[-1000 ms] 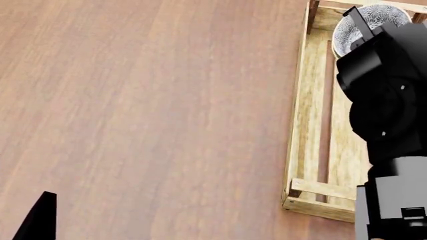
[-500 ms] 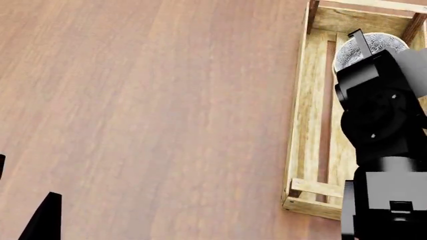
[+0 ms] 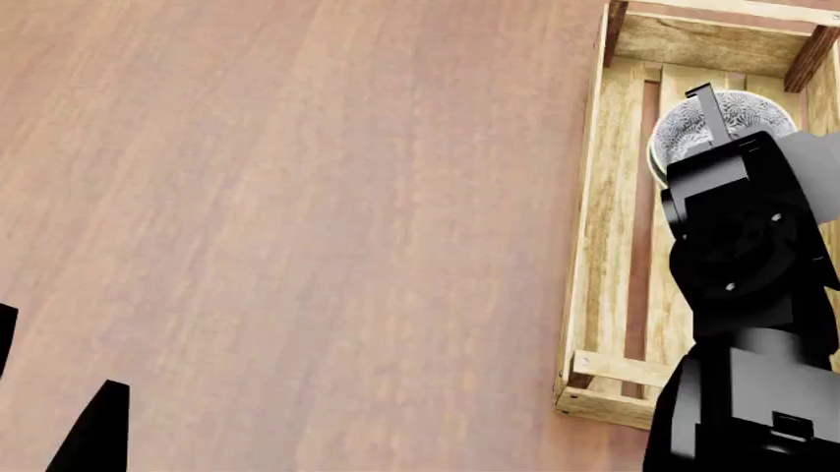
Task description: Stack the right bowl on the left bowl and place them in the tray.
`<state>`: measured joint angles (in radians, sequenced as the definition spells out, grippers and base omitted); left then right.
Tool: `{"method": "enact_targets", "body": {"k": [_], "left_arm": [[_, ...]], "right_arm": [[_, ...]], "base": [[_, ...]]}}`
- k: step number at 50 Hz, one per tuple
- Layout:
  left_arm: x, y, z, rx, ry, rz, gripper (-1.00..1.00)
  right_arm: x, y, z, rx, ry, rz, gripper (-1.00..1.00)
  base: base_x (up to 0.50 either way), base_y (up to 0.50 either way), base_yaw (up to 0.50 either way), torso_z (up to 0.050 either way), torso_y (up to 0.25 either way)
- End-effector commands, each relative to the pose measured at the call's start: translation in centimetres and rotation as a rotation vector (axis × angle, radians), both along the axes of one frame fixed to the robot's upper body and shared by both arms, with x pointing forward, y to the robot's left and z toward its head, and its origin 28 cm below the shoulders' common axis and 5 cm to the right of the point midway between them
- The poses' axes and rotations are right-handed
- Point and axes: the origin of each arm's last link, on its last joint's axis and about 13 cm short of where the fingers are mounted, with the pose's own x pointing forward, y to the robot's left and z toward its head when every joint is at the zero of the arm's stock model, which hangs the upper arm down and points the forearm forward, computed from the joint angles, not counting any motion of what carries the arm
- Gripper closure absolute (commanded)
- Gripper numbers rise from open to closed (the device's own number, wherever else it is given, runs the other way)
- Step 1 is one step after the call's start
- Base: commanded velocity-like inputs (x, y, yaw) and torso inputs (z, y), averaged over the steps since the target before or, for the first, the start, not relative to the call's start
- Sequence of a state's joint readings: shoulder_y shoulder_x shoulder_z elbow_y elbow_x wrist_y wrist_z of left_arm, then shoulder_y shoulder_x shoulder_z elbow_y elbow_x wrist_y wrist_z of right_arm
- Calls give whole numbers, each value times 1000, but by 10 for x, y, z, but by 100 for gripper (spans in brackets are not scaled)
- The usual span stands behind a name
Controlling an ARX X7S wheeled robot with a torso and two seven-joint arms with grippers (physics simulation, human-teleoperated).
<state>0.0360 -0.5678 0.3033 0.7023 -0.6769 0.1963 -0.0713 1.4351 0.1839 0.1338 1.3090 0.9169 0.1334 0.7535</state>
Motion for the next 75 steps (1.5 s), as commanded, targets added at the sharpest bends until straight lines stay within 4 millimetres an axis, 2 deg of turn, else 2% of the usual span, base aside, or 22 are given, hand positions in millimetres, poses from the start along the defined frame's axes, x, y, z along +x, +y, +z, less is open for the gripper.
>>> {"method": "enact_targets", "body": {"k": [1, 52, 75], "left_arm": [[1, -1, -1, 4, 4, -2, -100], [0, -2, -3, 8, 9, -6, -100], [1, -2, -4, 9, 10, -7, -100]], "right_arm": [[-1, -2, -1, -12, -39, 41, 100], [-3, -9, -20, -39, -31, 28, 100], [-3, -10, -22, -48, -29, 32, 100]], "base": [[0, 0, 0, 0, 0], [0, 0, 0, 0, 1], [0, 0, 0, 0, 0]]}}
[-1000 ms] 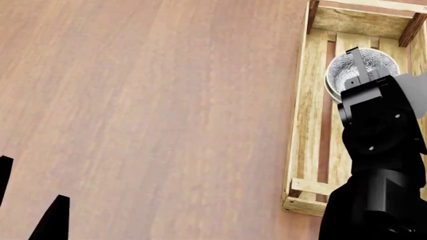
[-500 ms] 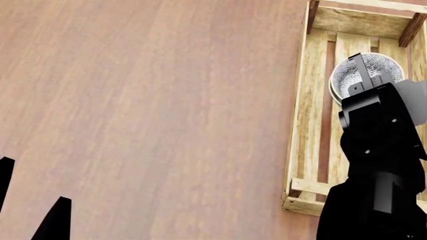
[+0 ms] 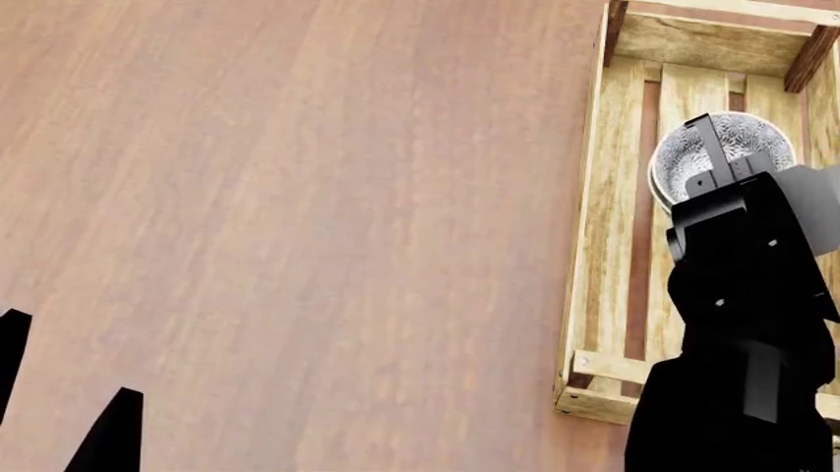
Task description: Stack the right bowl on the left bowl and place them in the tray.
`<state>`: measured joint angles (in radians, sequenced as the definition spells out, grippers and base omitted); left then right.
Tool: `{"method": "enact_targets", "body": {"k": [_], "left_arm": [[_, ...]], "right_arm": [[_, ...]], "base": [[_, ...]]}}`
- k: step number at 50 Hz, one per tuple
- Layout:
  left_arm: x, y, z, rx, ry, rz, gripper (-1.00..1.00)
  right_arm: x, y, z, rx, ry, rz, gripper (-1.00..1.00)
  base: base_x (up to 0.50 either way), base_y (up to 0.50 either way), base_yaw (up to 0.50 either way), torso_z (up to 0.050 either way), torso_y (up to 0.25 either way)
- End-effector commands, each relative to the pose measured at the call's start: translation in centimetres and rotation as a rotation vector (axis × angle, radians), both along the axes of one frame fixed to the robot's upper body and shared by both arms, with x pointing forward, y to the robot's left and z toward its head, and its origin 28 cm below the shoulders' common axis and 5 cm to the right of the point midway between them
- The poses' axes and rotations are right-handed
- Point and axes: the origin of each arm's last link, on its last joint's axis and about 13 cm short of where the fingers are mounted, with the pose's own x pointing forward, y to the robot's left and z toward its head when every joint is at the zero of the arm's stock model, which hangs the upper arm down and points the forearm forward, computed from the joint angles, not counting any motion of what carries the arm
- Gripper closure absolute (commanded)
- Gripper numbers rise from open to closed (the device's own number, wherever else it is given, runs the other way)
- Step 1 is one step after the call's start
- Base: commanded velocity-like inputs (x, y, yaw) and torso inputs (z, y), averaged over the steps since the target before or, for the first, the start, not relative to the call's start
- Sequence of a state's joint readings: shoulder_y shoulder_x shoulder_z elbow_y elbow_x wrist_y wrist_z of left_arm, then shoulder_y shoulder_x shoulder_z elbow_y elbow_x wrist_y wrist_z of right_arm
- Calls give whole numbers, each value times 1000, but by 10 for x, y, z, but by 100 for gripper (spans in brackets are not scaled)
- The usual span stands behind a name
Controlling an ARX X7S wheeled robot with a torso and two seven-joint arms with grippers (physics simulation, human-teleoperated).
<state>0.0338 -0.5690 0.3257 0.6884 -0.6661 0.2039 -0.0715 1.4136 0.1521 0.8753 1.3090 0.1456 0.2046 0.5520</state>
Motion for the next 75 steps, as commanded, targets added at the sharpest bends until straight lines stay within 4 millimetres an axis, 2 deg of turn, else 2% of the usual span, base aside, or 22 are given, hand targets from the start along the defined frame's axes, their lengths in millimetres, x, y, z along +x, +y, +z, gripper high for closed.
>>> {"method": "enact_targets", "body": {"k": [1, 8, 9, 37, 46, 61, 75], "left_arm": [[0, 0, 0, 0, 1, -1, -100], [-1, 0, 0, -1, -1, -1, -100], [-1, 0, 0, -2, -1, -1, -100], [-1, -1, 1, 0, 0, -6, -100], [-1, -2, 0, 3, 0, -11, -100], [-3, -4, 0, 4, -1, -16, -100], [-3, -3, 0, 4, -2, -16, -100]], "right_arm": [[0, -2, 4, -21, -14, 3, 100], [0, -1, 5, -15, -23, 19, 100], [0, -1, 4, -14, -14, 16, -100], [0, -4, 9, -48, 6, -7, -100], [1, 1, 19, -82, -10, -4, -100], [-24, 10, 43, -103, -43, -53, -100], [-44, 26, 70, -113, -154, 29, -100]], "base": [[0, 0, 0, 0, 10], [0, 0, 0, 0, 0], [0, 0, 0, 0, 0], [0, 0, 0, 0, 0], [0, 0, 0, 0, 0], [0, 0, 0, 0, 0], [0, 0, 0, 0, 0]]}}
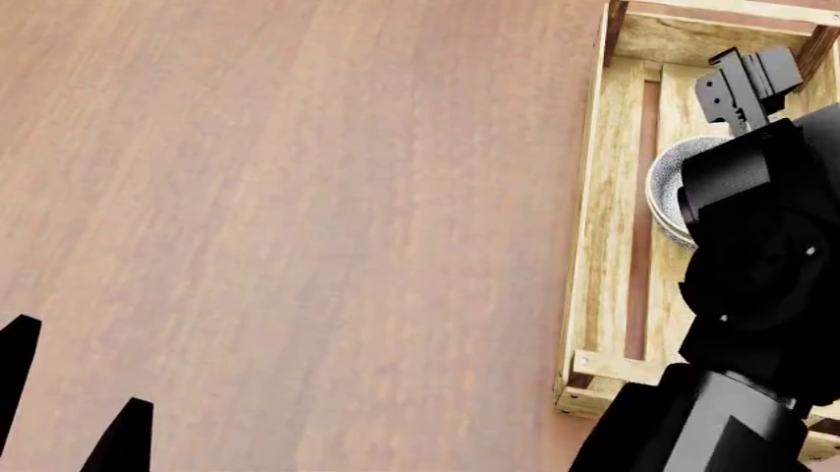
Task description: Stack the right bowl on the left bowl and place them in the tray.
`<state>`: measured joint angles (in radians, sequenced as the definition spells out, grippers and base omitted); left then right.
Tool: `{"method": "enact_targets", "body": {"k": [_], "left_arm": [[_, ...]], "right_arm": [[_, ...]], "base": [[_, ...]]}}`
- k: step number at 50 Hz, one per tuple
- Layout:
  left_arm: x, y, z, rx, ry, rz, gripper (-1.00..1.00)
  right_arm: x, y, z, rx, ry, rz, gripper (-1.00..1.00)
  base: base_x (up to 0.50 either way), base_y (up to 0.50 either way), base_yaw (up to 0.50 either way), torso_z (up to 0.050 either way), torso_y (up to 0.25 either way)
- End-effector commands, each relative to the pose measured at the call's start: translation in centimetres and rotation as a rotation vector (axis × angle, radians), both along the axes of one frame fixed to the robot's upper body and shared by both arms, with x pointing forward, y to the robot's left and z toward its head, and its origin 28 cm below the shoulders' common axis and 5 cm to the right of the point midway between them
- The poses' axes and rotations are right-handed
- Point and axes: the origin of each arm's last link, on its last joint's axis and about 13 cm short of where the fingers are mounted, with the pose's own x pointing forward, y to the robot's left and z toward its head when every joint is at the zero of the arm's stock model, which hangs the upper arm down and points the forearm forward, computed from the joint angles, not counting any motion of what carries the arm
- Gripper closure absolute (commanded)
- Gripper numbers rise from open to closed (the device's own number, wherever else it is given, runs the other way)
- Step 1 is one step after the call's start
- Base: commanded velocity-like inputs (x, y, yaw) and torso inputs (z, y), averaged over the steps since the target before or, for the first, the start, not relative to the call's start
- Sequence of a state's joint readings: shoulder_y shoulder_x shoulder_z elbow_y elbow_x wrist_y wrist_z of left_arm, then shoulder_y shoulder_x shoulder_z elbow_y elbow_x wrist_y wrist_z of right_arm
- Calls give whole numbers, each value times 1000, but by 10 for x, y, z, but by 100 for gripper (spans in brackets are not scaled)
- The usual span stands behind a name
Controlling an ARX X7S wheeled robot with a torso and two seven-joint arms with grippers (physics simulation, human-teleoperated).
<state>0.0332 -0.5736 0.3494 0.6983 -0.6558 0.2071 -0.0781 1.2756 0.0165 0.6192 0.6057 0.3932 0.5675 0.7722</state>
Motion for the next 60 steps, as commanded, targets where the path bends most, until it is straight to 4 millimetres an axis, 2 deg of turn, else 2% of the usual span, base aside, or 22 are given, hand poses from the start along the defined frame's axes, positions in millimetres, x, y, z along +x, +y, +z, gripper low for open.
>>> {"method": "enact_targets", "body": {"k": [1, 8, 17, 23, 24, 25, 33, 36, 38, 46, 49, 50, 52, 55, 60], "left_arm": [[-1, 0, 1, 0, -3, -1, -100], [-2, -1, 2, 0, -7, -4, -100], [-5, -1, 5, 3, -16, -7, -100], [-6, -2, 6, 6, -21, -6, -100], [-6, -2, 6, 6, -23, -10, -100], [-7, -2, 7, 8, -28, -12, -100], [-10, -4, 10, 10, -38, -21, -100], [-11, -4, 10, 14, -39, -23, -100], [-11, -4, 10, 13, -40, -23, -100], [-11, -3, 12, 10, -44, -20, -100], [-12, -3, 11, 11, -45, -22, -100], [-12, -3, 11, 9, -44, -23, -100], [-12, -3, 12, 9, -45, -22, -100], [-13, -4, 12, 10, -47, -24, -100], [-14, -3, 13, 9, -47, -21, -100]], "right_arm": [[-19, 17, 20, -19, -82, 78, -100], [-34, 26, 34, -30, -155, 131, -100], [-55, 31, 32, -110, -227, 202, -100], [-72, 33, 27, -239, -264, 209, -100], [-76, 33, 27, -374, -266, 193, -100], [-79, 34, 25, -394, -271, 195, -100], [-100, 36, 8, -572, -296, 223, -100], [-106, 37, -1, -705, -309, 224, -100], [-109, 38, -10, -735, -309, 234, -100], [-122, 39, -26, -857, -331, 194, -100], [-130, 40, -31, -1068, -331, 151, -100], [-134, 41, -33, -1032, -354, 159, -100], [-138, 40, -36, -1102, -342, 131, -100], [-144, 40, -43, -1111, -347, 131, -100], [-157, 43, -62, -1215, -347, 116, -100]], "base": [[0, 0, 0, 0, 0], [0, 0, 0, 0, 0], [0, 0, 0, 0, 0], [0, 0, 0, 0, 0], [0, 0, 0, 0, 0], [0, 0, 0, 0, 0], [0, 0, 0, 0, 0], [0, 0, 0, 0, 0], [0, 0, 0, 0, 0], [0, 0, 0, 0, 0], [0, 0, 0, 0, 0], [0, 0, 0, 0, 0], [0, 0, 0, 0, 0], [0, 0, 0, 0, 0], [0, 0, 0, 0, 0]]}}
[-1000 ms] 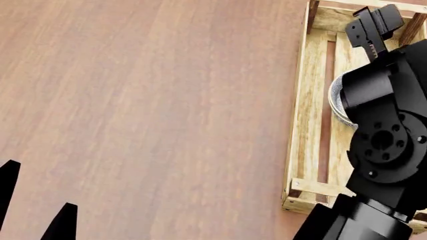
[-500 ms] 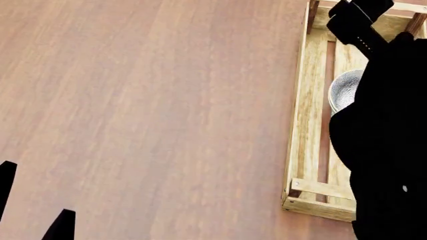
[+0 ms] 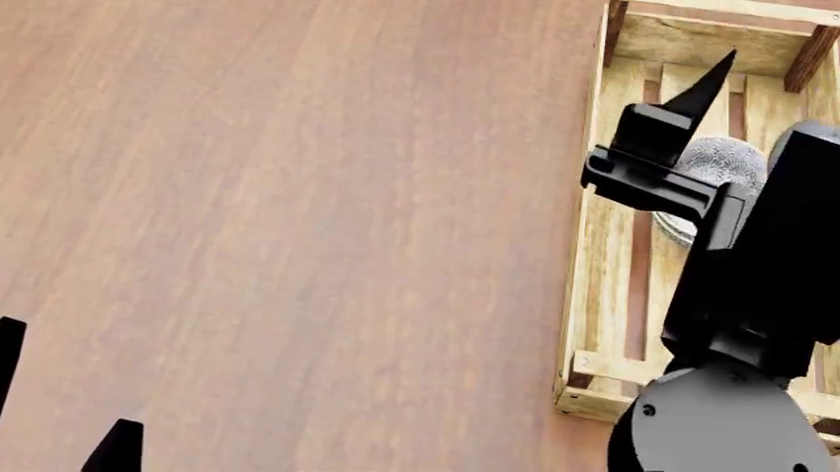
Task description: Stack the right bowl on the left bowl and place them in the tray.
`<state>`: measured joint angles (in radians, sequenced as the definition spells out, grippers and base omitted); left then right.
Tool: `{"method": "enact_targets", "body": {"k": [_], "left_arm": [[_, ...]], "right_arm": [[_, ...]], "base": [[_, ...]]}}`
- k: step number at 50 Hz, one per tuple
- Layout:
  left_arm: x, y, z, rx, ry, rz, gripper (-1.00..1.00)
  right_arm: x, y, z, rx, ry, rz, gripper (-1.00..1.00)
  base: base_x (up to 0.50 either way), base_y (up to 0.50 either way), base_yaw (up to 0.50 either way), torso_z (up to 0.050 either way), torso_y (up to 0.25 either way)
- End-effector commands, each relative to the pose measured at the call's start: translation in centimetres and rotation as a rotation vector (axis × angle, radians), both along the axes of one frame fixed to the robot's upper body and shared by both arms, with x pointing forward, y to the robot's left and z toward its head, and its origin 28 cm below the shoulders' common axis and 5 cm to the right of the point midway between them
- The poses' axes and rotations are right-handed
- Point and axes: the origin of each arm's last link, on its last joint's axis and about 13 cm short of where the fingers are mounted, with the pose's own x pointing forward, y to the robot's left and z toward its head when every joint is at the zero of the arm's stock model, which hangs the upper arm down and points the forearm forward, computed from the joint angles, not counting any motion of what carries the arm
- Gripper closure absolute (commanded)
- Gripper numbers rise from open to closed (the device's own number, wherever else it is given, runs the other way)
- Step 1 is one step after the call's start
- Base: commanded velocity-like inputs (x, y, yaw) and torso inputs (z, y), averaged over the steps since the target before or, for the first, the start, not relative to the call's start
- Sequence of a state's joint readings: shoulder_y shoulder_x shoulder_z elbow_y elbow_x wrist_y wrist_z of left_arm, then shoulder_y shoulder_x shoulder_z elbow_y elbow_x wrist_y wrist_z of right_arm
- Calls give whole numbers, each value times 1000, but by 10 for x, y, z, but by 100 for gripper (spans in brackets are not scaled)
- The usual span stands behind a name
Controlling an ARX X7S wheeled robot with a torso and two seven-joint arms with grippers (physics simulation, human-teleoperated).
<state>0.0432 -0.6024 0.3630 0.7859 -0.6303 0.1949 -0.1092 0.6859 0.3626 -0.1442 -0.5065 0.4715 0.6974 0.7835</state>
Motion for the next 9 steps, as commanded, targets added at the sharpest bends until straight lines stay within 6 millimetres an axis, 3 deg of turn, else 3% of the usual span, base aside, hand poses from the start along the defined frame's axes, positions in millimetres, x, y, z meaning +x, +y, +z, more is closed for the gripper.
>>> {"method": "enact_targets", "body": {"k": [1, 9], "left_arm": [[-2, 0, 1, -1, -3, 0, -100], [0, 0, -1, 1, 4, 3, -100]], "right_arm": [[-27, 6, -29, -211, -54, -23, -100], [-51, 13, -60, -274, -84, -13, -100]], "base": [[0, 0, 0, 0, 0], [0, 0, 0, 0, 0]]}}
